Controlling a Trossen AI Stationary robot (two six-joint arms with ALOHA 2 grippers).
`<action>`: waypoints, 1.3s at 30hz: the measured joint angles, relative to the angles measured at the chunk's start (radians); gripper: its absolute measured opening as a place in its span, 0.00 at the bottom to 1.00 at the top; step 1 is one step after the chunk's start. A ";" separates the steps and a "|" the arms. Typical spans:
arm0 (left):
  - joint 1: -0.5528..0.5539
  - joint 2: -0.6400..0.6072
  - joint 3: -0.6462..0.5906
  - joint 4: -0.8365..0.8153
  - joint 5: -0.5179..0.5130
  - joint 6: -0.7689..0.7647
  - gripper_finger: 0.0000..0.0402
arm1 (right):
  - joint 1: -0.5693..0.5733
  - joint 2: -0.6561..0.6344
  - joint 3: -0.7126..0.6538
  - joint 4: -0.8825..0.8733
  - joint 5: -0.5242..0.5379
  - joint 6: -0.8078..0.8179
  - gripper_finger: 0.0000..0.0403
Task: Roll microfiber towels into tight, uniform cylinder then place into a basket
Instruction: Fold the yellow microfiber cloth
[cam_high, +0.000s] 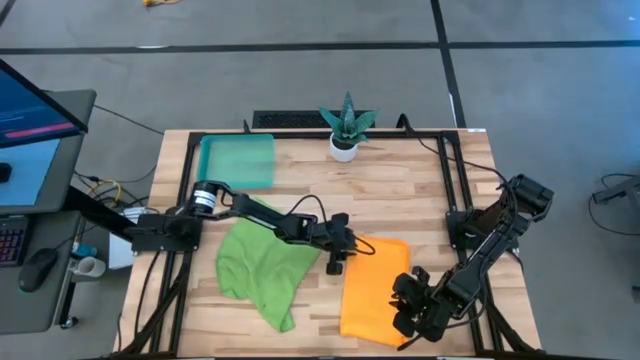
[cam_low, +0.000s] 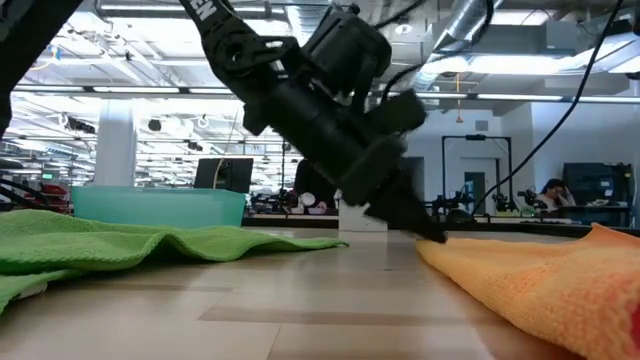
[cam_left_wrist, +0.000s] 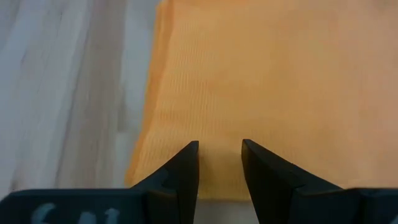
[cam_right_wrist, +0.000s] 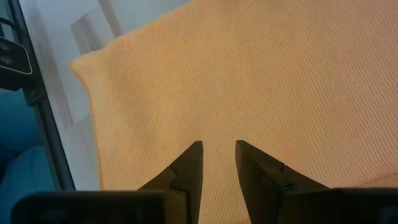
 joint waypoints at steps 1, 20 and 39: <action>0.000 0.001 -0.003 -0.002 -0.005 -0.001 0.28 | 0.000 0.000 0.000 0.000 0.000 0.000 0.29; 0.104 -0.005 0.001 -0.077 -0.269 -0.117 0.28 | 0.000 0.000 0.000 0.000 0.000 0.000 0.29; 0.073 -0.215 -0.002 -0.177 -0.245 0.052 0.28 | -0.002 0.000 0.000 -0.008 0.036 -0.070 0.29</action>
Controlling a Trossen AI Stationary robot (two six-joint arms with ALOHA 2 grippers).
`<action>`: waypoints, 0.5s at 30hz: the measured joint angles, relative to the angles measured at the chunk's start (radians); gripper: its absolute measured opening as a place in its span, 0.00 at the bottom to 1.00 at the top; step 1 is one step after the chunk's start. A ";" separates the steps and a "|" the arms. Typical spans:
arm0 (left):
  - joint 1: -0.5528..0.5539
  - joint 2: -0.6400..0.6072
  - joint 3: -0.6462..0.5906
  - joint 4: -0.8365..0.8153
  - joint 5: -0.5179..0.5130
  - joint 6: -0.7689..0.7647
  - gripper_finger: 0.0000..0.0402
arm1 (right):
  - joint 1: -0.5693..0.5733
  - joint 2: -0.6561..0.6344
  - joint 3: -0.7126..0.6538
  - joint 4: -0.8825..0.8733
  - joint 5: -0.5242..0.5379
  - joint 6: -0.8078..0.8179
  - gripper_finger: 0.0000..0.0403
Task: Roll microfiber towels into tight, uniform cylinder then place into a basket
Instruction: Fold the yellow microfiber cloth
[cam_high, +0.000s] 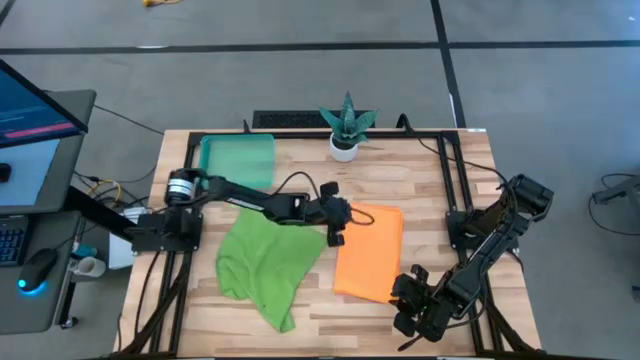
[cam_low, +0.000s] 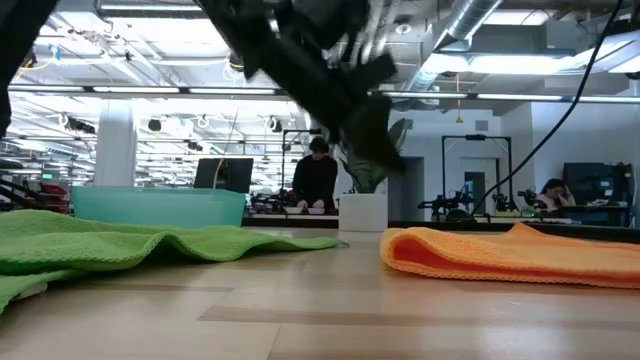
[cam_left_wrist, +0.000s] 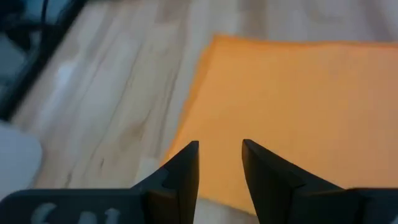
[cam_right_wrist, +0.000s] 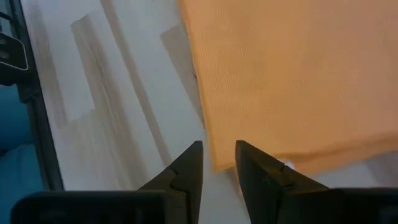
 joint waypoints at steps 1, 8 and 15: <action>-0.018 -0.027 0.000 -0.030 0.000 0.031 0.28 | 0.000 0.000 0.000 0.000 0.015 -0.012 0.29; -0.192 -0.171 0.001 -0.174 -0.139 0.140 0.28 | -0.035 0.000 0.002 0.006 0.052 -0.112 0.29; -0.362 -0.207 0.001 -0.241 -0.338 0.183 0.28 | -0.080 0.000 0.117 -0.110 0.161 -0.267 0.29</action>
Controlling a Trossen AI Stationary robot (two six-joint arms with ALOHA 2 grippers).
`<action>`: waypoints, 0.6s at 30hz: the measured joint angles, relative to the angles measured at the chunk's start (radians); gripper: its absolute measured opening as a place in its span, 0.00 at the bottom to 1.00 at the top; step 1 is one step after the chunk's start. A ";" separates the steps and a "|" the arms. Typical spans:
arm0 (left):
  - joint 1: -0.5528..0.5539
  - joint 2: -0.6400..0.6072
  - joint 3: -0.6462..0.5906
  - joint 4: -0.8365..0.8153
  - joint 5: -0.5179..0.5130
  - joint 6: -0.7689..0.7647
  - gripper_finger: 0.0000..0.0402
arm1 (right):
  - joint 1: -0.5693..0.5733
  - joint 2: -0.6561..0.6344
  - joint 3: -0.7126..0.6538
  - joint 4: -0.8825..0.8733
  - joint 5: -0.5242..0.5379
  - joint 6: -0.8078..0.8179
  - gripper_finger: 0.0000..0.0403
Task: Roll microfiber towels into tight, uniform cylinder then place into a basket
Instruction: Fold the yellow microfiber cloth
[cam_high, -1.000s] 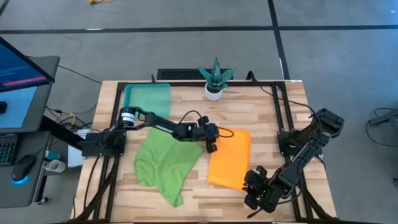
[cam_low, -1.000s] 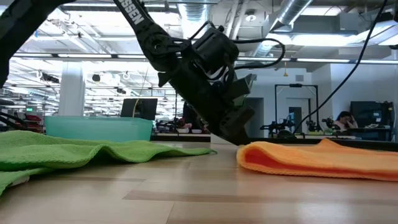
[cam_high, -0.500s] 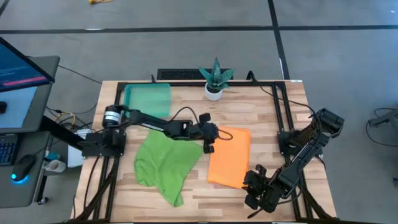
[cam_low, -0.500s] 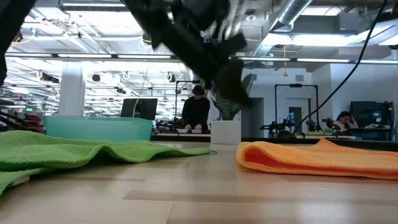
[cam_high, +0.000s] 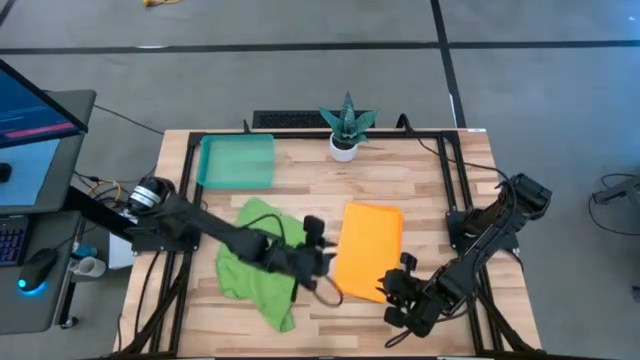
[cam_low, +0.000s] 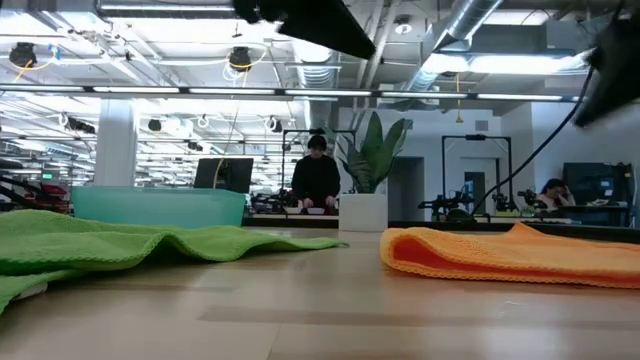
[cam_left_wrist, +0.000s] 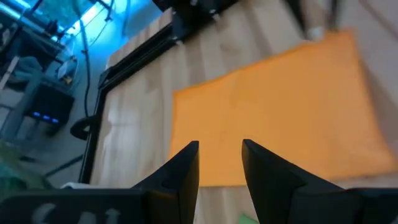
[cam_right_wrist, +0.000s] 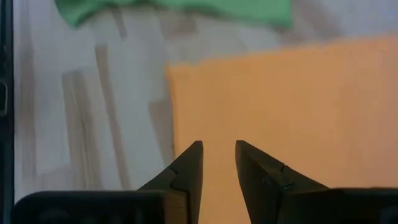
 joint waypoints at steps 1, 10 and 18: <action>-0.017 0.000 0.000 -0.015 -0.003 0.000 0.28 | -0.001 0.000 0.030 -0.033 0.022 -0.021 0.29; -0.119 0.003 -0.010 -0.101 0.033 -0.082 0.28 | 0.021 -0.001 0.204 -0.317 0.067 -0.057 0.29; -0.131 0.011 -0.010 -0.149 0.134 -0.167 0.30 | 0.034 -0.001 0.203 -0.340 -0.034 -0.057 0.29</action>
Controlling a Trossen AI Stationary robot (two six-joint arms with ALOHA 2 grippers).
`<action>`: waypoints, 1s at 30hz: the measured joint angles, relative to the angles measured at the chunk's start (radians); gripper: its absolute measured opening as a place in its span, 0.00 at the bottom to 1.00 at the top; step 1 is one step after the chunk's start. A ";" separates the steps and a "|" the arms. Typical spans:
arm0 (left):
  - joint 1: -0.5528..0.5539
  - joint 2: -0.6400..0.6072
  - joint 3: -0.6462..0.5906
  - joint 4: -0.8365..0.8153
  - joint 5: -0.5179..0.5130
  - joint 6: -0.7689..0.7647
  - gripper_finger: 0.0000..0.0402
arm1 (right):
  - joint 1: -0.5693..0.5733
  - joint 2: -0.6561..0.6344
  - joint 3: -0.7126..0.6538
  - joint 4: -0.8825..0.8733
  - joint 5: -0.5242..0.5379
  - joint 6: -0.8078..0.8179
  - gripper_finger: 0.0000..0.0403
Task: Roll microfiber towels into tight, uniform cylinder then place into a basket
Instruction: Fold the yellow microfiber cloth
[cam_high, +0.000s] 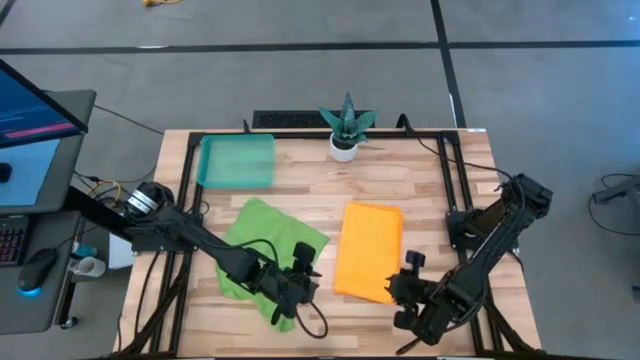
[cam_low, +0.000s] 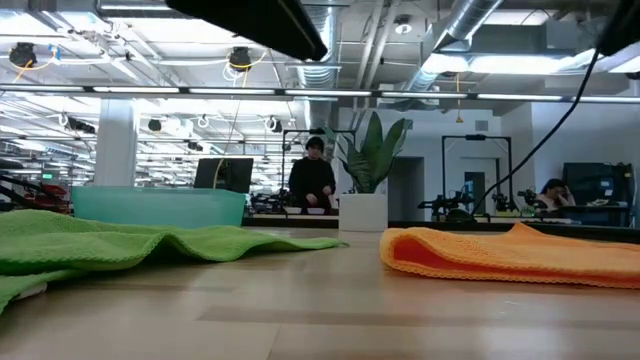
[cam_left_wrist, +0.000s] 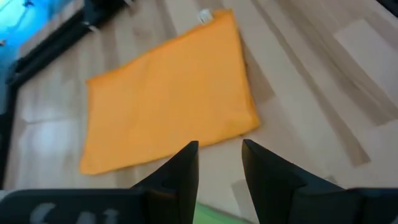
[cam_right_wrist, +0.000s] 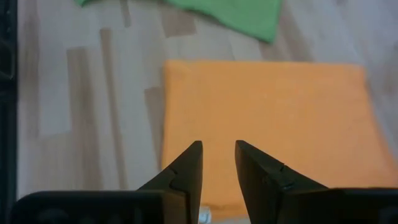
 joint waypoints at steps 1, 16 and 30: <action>0.000 0.001 0.000 -0.005 0.010 0.001 0.31 | 0.000 0.000 0.000 0.004 -0.015 0.000 0.30; 0.018 0.214 0.000 0.189 0.103 0.233 0.43 | 0.016 0.134 -0.001 0.007 -0.115 -0.058 0.53; 0.129 0.324 0.000 0.333 0.289 0.305 0.43 | 0.018 0.262 -0.001 0.055 -0.198 0.011 0.54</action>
